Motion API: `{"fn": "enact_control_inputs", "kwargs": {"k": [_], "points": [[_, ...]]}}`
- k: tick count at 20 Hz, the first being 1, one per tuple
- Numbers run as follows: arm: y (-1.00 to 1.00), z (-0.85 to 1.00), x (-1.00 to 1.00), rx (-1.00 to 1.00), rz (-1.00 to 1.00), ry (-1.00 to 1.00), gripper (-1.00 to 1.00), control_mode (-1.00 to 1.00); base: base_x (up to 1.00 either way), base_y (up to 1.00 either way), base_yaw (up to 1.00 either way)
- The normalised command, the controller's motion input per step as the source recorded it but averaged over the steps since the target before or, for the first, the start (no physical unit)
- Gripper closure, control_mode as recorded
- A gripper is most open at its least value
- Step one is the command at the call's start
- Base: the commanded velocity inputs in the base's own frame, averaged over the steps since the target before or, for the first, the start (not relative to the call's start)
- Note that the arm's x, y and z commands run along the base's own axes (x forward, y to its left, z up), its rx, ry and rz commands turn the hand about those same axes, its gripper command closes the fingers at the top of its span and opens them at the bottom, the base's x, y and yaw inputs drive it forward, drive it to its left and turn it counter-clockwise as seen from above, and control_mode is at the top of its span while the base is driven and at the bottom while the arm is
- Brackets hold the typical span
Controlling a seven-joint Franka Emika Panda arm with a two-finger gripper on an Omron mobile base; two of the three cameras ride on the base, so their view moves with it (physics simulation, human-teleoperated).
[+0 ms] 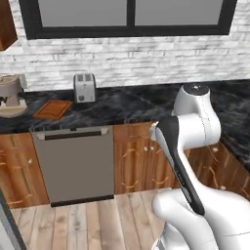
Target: Retrieve the chicken drumstick from the fridge and place it on the cutting board.
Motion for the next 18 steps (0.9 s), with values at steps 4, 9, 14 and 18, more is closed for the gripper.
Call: {"fn": "enact_control_inputs", "kwargs": {"k": [4, 9, 14, 18], "points": [[0.00, 0.00, 0.00, 0.00, 0.00, 0.00, 1.00, 1.00, 1.00, -0.02, 0.02], [0.00, 0.00, 0.00, 0.00, 0.00, 0.00, 1.00, 1.00, 1.00, -0.04, 0.02], [0.00, 0.00, 0.00, 0.00, 0.00, 0.00, 1.00, 1.00, 0.71, 0.14, 0.00], [0.00, 0.00, 0.00, 0.00, 0.00, 0.00, 1.00, 1.00, 0.24, 0.46, -0.07]]}}
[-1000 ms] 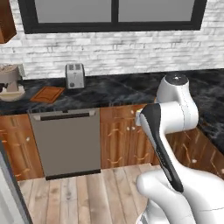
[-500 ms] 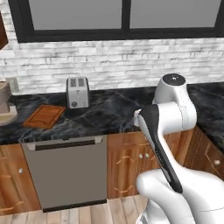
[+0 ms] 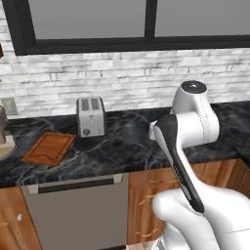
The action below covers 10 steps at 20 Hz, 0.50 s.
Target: Retrieve the chicken drumstick from the fridge and place it on the cutting board.
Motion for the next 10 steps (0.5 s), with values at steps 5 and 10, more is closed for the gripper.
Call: {"fn": "enact_control_inputs", "kwargs": {"k": [5, 10], "points": [[0.00, 0.00, 0.00, 0.00, 0.00, 0.00, 1.00, 1.00, 0.00, 0.80, -0.09], [0.00, 0.00, 0.00, 0.00, 0.00, 0.00, 1.00, 1.00, 0.02, 0.73, -0.02]]}}
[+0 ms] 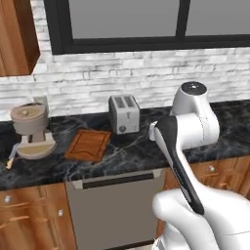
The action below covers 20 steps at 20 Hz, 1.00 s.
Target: Retrieve the chicken drumstick from the fridge and place it on the cutting board.
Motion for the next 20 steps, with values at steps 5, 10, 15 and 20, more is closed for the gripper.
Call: {"fn": "enact_control_inputs", "kwargs": {"k": [5, 10, 15, 20], "points": [[0.00, 0.00, 0.00, 0.00, 0.00, 0.00, 1.00, 1.00, 0.11, 0.72, 0.00], [0.00, 0.00, 0.00, 0.00, 0.00, 0.00, 1.00, 1.00, 0.29, 0.59, 0.00], [0.00, 0.00, 0.00, 0.00, 0.00, 0.00, 1.00, 1.00, 0.50, 0.46, 0.00], [0.00, 0.00, 0.00, 0.00, 0.00, 0.00, 1.00, 1.00, 0.12, 0.30, 0.00]]}}
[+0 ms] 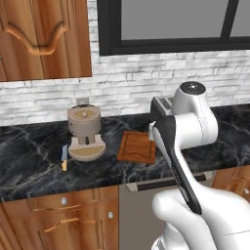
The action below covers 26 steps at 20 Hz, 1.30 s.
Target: Retrieve the chicken drumstick from the fridge and place it on the cutting board.
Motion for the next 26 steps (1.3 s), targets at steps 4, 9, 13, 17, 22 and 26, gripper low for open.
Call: {"fn": "enact_control_inputs", "kwargs": {"k": [4, 9, 13, 17, 22, 26], "points": [[0.00, 0.00, 0.00, 0.00, 0.00, 0.00, 1.00, 1.00, 0.01, 0.08, 0.00], [0.00, 0.00, 0.26, 0.00, 0.03, -0.03, 1.00, -1.00, 0.02, 0.00, 0.00], [0.00, -0.14, 0.74, 0.00, 0.02, 0.00, 1.00, -1.00, 0.00, 0.00, 0.00], [0.00, -0.35, 0.65, 0.00, -0.08, 0.18, 1.00, -1.00, 0.00, 0.00, 0.00], [0.05, -0.35, 0.50, 0.01, -0.23, 0.11, 1.00, -1.00, 0.00, 0.00, 0.00], [0.02, -0.48, 0.23, 0.16, -0.12, 0.01, 1.00, -1.00, 0.00, 0.00, 0.00]]}}
